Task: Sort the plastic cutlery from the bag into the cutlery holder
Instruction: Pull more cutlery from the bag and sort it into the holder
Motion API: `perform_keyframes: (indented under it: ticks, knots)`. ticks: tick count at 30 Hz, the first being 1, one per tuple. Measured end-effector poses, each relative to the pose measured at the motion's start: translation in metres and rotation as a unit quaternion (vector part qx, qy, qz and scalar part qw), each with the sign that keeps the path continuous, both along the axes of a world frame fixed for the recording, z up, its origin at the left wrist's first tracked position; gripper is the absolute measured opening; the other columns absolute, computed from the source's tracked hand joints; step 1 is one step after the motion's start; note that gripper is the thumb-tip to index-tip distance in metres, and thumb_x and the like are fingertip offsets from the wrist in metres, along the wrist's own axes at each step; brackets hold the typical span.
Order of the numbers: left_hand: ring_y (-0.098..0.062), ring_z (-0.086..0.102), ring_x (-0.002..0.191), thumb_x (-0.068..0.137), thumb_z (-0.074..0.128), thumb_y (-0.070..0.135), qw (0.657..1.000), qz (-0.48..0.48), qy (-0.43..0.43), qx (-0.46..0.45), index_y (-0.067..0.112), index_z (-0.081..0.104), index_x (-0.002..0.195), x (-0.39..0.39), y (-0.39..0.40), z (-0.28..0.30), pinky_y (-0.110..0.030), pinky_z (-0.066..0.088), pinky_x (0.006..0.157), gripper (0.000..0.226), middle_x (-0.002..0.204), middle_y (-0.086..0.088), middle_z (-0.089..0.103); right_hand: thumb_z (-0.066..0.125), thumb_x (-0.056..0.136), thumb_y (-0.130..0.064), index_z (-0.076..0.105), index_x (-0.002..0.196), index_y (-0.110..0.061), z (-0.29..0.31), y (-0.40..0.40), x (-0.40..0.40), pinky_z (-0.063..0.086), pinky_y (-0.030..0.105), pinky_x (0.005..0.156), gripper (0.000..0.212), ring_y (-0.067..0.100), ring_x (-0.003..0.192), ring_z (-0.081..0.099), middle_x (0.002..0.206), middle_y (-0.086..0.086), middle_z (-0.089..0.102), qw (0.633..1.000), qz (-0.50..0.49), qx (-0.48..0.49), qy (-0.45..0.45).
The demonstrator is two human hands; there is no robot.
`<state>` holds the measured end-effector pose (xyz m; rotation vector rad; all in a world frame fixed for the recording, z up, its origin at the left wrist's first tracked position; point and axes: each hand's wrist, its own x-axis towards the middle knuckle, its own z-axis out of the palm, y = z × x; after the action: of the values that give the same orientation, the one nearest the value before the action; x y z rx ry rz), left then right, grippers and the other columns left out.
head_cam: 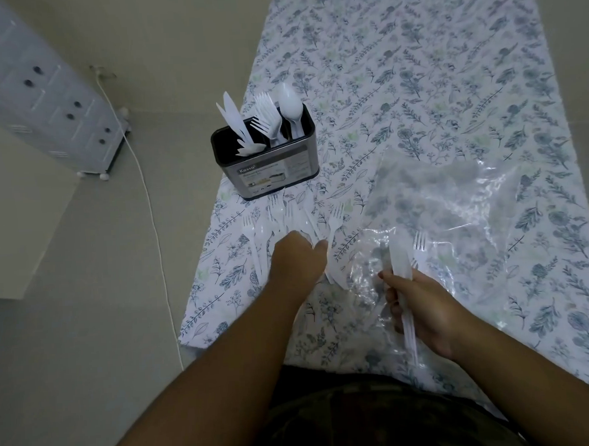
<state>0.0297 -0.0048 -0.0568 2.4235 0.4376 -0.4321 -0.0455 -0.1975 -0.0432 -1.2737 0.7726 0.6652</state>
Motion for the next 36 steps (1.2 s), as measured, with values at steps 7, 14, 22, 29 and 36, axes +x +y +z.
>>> perform_keyframes:
  ticks: [7,14,22,29,36]
  knots:
    - [-0.013,0.037,0.047,0.081,0.065,0.022,0.999,-0.017,0.027,-0.042,0.015,0.037,0.058,0.014,-0.008,-0.006,-0.021,0.03,0.047,0.036,0.053,0.003,0.037,0.057,0.1,-0.017,0.065,0.098,-0.018,0.007,0.003,0.003,0.037,0.028,0.05,0.008,0.014,0.051,0.047,0.066,-0.001,0.058,1.0,0.016,0.001,-0.021]
    - [0.0,0.048,0.053,0.093,0.063,0.023,0.988,-0.007,-0.118,-0.102,0.007,0.065,0.071,-0.011,0.002,0.008,-0.009,0.04,0.054,0.027,0.063,-0.005,0.062,0.058,0.099,-0.013,0.066,0.114,-0.007,0.008,0.001,0.007,0.041,0.031,0.051,0.018,0.017,0.057,0.049,0.074,0.006,0.06,0.999,-0.034,0.004,-0.026]
    - [-0.026,0.06,0.101,0.097,0.04,0.016,0.903,-0.332,-0.26,-0.077,0.002,0.06,0.131,-0.071,-0.018,0.003,-0.034,0.053,0.087,0.042,0.114,-0.016,0.065,0.054,0.101,-0.042,0.072,0.123,-0.001,0.007,0.022,0.006,0.047,0.043,0.104,0.049,0.033,0.114,0.064,0.118,0.02,0.07,0.968,-0.059,0.236,0.059]
    - [-0.007,0.053,0.111,0.093,0.053,0.01,0.968,-0.118,-0.2,-0.098,0.013,0.06,0.128,-0.07,0.02,0.001,-0.024,0.049,0.098,0.035,0.119,0.0,0.061,0.059,0.099,-0.017,0.063,0.105,-0.016,-0.003,0.02,0.004,0.051,0.034,0.064,0.007,0.018,0.069,0.06,0.079,0.003,0.062,0.983,-0.056,0.17,0.041]
    - [-0.016,0.054,0.099,0.094,0.058,0.024,0.984,-0.05,-0.167,0.033,0.018,0.065,0.104,-0.038,0.051,-0.011,-0.031,0.051,0.082,0.014,0.102,0.001,0.055,0.056,0.096,-0.006,0.062,0.098,-0.019,-0.005,0.03,0.006,0.04,0.028,0.05,0.015,0.015,0.056,0.046,0.072,0.004,0.058,0.989,-0.045,0.134,0.039]
